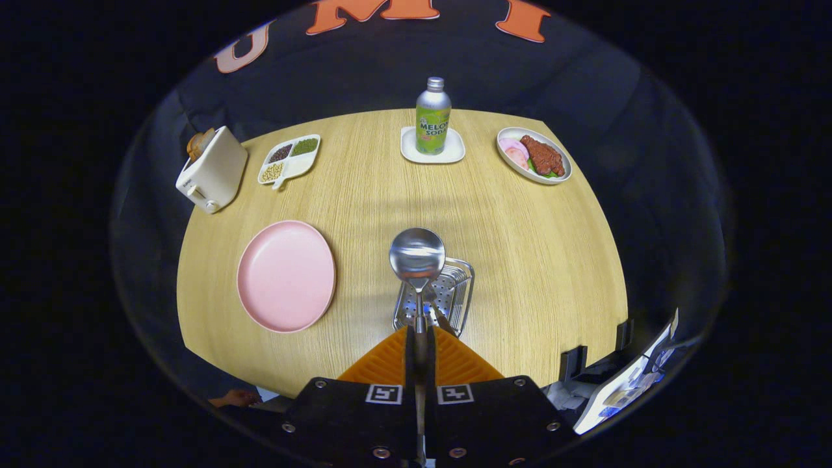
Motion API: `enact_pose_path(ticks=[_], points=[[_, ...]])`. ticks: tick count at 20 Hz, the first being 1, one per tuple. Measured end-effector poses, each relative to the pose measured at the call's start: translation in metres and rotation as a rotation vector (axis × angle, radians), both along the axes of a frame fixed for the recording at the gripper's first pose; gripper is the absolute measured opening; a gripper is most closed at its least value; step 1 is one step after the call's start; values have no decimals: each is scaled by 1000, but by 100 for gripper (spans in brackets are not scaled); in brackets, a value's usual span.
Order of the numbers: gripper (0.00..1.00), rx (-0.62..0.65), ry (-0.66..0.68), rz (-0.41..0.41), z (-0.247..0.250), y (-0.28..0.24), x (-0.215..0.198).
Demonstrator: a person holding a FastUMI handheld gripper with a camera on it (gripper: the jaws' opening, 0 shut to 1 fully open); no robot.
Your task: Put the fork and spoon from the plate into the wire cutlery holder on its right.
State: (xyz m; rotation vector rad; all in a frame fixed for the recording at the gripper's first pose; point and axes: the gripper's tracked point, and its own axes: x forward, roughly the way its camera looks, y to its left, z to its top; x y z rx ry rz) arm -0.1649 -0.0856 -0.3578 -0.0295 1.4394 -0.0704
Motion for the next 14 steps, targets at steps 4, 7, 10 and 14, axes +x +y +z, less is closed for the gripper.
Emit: enact_pose_path(ticks=[4, 7, 10, 14], points=[[6, 46, 110, 9, -4, -3, -10], [5, 54, 172, 16, -11, -7, -15], [5, 51, 227, 12, -15, -12, -21], [6, 73, 296, 4, -23, -8, -23]])
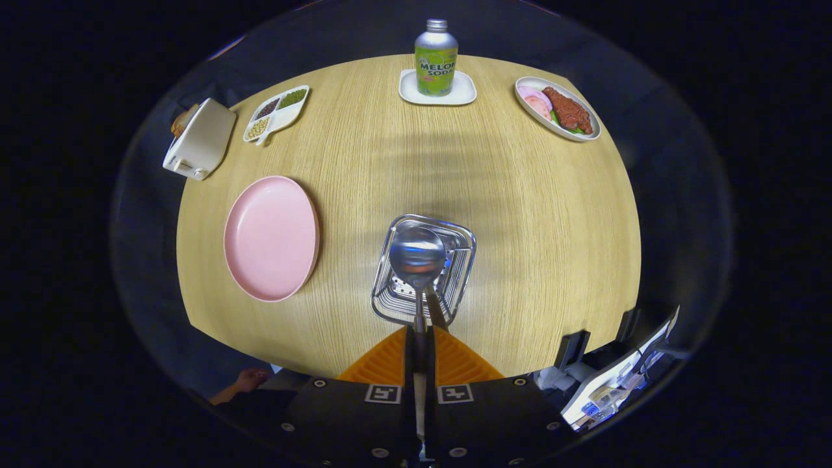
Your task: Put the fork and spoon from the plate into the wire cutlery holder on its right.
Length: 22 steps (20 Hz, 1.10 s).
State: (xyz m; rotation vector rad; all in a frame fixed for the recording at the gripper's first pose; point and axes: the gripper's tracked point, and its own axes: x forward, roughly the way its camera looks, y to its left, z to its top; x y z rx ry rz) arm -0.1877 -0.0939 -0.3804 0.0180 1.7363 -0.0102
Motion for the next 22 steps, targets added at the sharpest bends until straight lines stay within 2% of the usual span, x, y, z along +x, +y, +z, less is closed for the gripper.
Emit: enact_pose_path(ticks=[5, 11, 18, 22], points=[[8, 3, 14, -13, -13, 2, 10], [11, 4, -65, -37, -16, 2, 27], [15, 90, -278, -117, 3, 12, 64], [29, 116, -467, -106, 25, 12, 95]])
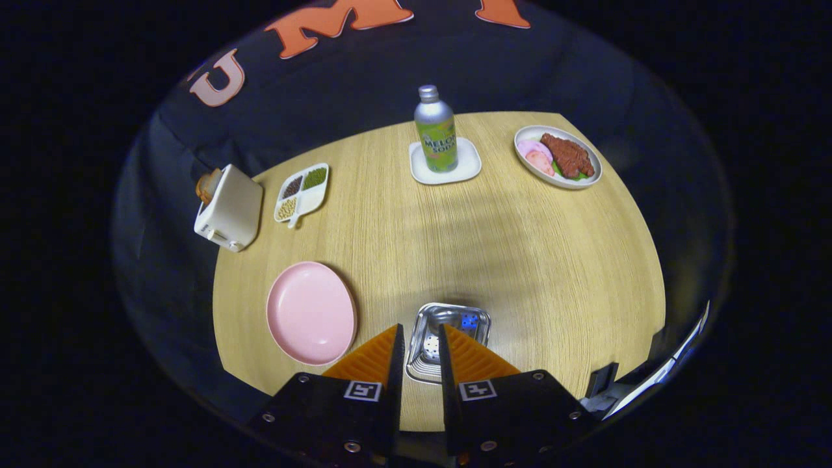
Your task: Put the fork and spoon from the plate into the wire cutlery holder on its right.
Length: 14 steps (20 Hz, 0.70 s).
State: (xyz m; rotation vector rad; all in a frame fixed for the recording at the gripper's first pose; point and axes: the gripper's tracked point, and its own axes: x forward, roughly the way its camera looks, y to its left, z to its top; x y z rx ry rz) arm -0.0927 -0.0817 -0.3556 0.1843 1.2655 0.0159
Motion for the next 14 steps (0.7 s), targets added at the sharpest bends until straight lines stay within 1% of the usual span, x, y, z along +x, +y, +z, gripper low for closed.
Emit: enact_pose_path(ticks=[2, 4, 5, 7, 9, 12, 14], points=[[31, -8, -96, 8, 11, 1, 13], [40, -12, -193, 2, 26, 2, 26], [49, -18, -244, -1, 35, 2, 34], [62, -50, -355, -10, 59, -1, 51], [69, -105, -471, -20, 86, -10, 67], [71, -154, -637, -24, 138, -12, 90], [75, -183, -743, -17, 175, -13, 102]])
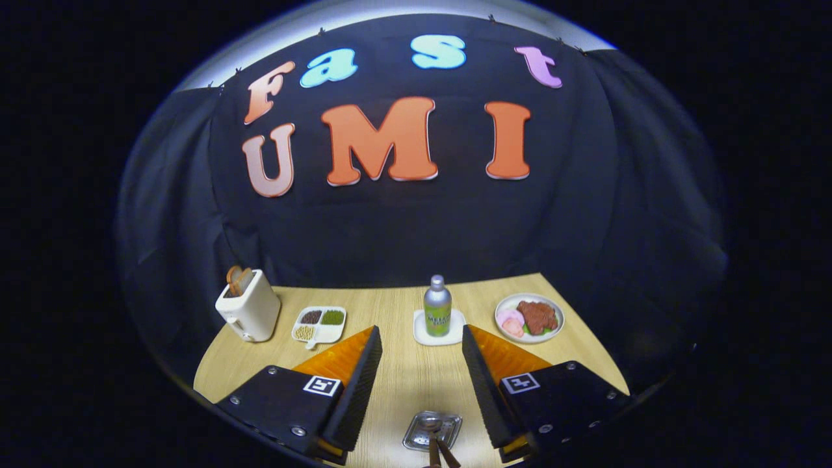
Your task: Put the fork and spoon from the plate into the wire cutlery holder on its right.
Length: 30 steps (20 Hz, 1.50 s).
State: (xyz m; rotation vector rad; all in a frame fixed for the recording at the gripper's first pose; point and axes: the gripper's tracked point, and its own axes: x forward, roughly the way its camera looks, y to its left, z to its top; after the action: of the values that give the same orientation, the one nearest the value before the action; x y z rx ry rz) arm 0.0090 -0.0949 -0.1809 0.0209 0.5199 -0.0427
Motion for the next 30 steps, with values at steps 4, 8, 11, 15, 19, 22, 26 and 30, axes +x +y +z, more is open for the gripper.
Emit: enact_pose_path(ticks=[4, 8, 11, 15, 19, 22, 26, 30], points=[[85, -44, -181, 26, 71, 6, 8], [93, -50, -273, 37, 106, 14, 10], [95, -47, -324, 33, 121, 16, 11], [95, -59, -370, 44, 131, 17, 8], [97, -92, -437, 43, 146, 18, 5], [97, -95, -465, 45, 153, 20, 1], [97, -82, -496, 38, 161, 20, 2], [97, -83, -505, 50, 161, 25, 0]])
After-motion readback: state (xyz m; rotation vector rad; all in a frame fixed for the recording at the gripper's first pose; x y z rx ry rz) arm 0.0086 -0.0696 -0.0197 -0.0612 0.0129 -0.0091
